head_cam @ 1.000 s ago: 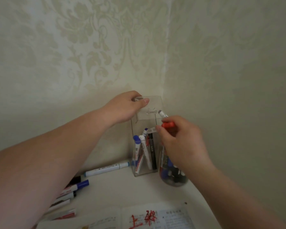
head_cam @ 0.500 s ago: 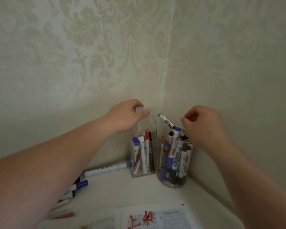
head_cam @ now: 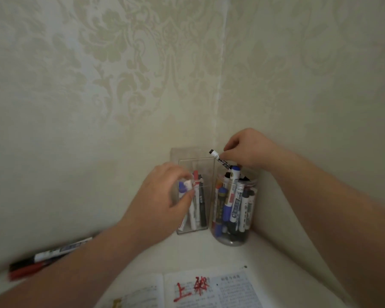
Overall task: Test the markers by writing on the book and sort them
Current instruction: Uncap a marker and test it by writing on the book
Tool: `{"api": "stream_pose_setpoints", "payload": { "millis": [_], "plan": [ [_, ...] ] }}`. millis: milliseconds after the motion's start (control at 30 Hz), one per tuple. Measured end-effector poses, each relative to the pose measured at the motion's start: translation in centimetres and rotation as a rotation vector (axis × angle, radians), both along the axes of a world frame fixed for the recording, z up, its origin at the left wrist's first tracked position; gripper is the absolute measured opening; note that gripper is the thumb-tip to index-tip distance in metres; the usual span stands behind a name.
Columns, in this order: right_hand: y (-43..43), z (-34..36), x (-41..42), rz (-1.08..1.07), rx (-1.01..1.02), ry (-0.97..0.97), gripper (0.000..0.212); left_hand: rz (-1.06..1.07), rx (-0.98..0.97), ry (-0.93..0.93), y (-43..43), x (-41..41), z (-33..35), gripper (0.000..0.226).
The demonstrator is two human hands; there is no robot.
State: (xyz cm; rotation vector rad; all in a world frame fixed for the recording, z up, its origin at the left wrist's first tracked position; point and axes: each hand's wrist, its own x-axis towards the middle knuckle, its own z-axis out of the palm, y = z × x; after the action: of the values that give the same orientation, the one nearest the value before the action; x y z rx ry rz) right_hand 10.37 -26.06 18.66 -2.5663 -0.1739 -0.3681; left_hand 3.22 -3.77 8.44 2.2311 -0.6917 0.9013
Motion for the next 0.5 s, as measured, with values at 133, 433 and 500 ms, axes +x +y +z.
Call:
{"api": "stream_pose_setpoints", "payload": {
  "millis": [133,433,500],
  "plan": [
    [1.2,-0.2,1.2,0.003,-0.116,0.038,0.017,-0.066,-0.019,0.078,-0.1,-3.2,-3.6,0.006],
    [-0.3,1.0,-4.4,0.045,0.547,-0.724,0.012,-0.016,-0.011,0.215,1.6,-5.1,-9.3,0.017],
    [-0.5,-0.3,-7.3,0.16,0.838,-0.641,0.006,-0.058,-0.042,0.209,1.4,-5.7,-9.2,0.026]
  ]
}}
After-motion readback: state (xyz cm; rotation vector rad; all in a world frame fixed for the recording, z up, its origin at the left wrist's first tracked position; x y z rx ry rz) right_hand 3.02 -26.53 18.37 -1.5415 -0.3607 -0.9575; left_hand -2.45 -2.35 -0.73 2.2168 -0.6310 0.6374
